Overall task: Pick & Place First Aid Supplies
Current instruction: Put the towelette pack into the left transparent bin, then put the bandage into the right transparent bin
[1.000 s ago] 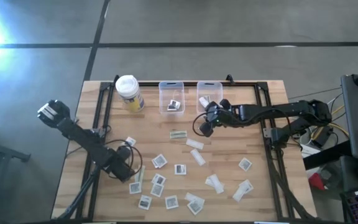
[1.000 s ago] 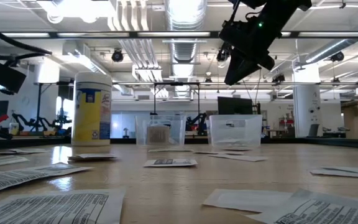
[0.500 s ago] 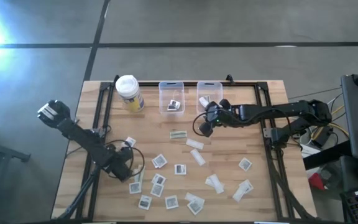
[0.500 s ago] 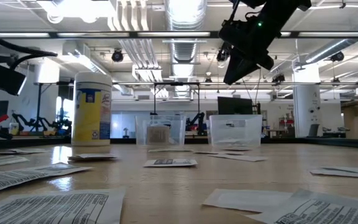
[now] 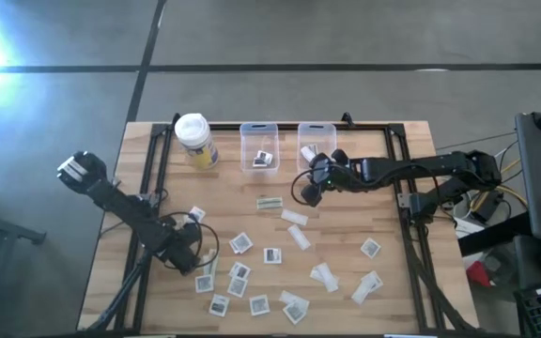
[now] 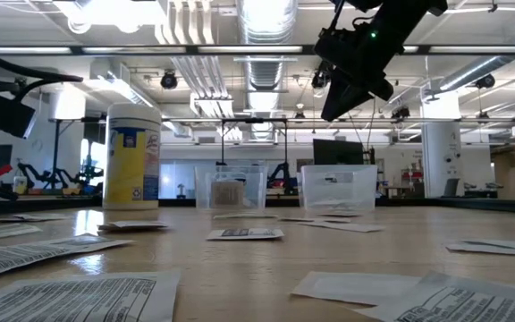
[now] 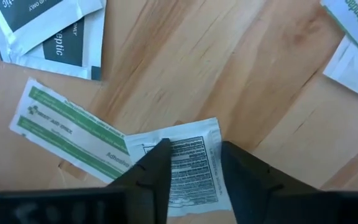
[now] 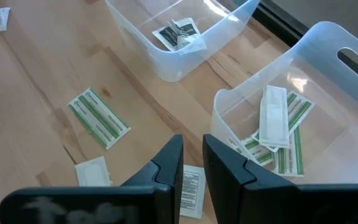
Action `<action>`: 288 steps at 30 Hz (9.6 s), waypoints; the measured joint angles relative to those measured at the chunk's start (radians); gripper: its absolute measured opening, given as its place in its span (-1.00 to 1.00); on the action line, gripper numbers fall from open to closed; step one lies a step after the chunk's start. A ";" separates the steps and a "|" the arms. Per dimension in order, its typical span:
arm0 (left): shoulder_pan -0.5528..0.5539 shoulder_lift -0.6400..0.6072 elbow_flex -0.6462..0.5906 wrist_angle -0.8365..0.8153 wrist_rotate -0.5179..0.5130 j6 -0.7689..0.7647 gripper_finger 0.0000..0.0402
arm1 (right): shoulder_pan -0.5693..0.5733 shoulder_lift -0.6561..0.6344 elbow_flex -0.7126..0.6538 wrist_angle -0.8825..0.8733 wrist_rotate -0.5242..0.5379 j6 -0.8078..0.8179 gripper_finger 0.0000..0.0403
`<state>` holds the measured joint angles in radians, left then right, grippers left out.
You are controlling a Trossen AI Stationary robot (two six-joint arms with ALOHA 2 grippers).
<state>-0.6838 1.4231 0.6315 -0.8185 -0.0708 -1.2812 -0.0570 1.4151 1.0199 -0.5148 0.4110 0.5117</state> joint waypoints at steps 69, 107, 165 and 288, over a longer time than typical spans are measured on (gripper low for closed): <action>0.766 -0.085 0.278 0.569 -0.549 1.096 -0.82 | 0.079 0.000 0.000 -0.004 -0.024 0.005 -0.72; 1.043 0.259 0.412 0.819 -0.357 1.093 -0.71 | 0.079 0.000 -0.017 -0.005 -0.027 0.005 -0.72; 0.582 -0.158 0.215 0.465 -0.360 0.944 -0.11 | 0.456 0.000 -0.022 -0.249 -0.344 0.259 -0.72; 0.496 -0.158 0.214 0.336 -0.256 0.877 -0.11 | 0.539 0.257 0.107 -0.325 -0.322 0.026 -0.84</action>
<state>-0.1879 1.2652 0.8455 -0.4820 -0.3267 -0.4042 0.4817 1.6721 1.1266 -0.8395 0.0891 0.5377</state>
